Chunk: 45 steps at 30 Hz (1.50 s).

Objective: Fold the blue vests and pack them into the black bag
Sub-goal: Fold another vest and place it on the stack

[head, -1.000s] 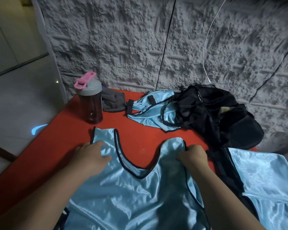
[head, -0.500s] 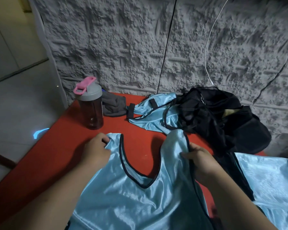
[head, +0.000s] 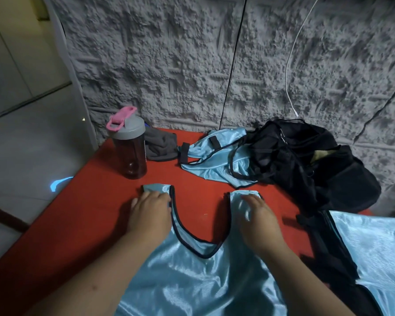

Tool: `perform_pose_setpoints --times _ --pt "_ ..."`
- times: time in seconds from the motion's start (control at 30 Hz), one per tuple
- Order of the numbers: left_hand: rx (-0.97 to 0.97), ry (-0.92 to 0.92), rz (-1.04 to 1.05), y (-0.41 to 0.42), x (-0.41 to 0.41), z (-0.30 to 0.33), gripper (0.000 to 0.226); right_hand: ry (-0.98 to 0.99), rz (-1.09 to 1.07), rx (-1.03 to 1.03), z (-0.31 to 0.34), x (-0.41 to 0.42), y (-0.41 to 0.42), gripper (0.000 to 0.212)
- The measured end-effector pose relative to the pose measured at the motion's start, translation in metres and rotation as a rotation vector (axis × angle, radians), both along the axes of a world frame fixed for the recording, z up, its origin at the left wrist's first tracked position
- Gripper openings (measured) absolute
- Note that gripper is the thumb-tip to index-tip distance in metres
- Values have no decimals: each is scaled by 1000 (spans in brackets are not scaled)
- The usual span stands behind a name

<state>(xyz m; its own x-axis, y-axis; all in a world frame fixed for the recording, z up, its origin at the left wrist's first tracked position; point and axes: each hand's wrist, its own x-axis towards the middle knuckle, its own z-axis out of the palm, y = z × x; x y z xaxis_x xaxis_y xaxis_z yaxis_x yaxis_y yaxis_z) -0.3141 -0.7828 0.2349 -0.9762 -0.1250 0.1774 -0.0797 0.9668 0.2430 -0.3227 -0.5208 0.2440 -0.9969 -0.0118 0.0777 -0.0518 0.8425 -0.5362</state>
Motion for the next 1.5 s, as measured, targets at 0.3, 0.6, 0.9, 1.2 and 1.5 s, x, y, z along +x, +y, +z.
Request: perform_pose_setpoints --times 0.3,0.6,0.9,1.2,1.5 --pt "5 -359 -76 -11 -6 -14 55 -183 51 254 -20 4 -19 63" --pt "-53 -332 29 -18 -17 -18 71 -238 47 316 -31 28 -16 65" --pt "-54 -338 52 -24 -40 -17 70 -258 1 306 -31 13 -10 62" --pt "-45 -84 83 -37 -34 -25 52 -232 -57 347 -34 8 -3 64" --pt "154 -196 379 -41 -26 2 16 -270 -48 301 -31 -3 -1 64"
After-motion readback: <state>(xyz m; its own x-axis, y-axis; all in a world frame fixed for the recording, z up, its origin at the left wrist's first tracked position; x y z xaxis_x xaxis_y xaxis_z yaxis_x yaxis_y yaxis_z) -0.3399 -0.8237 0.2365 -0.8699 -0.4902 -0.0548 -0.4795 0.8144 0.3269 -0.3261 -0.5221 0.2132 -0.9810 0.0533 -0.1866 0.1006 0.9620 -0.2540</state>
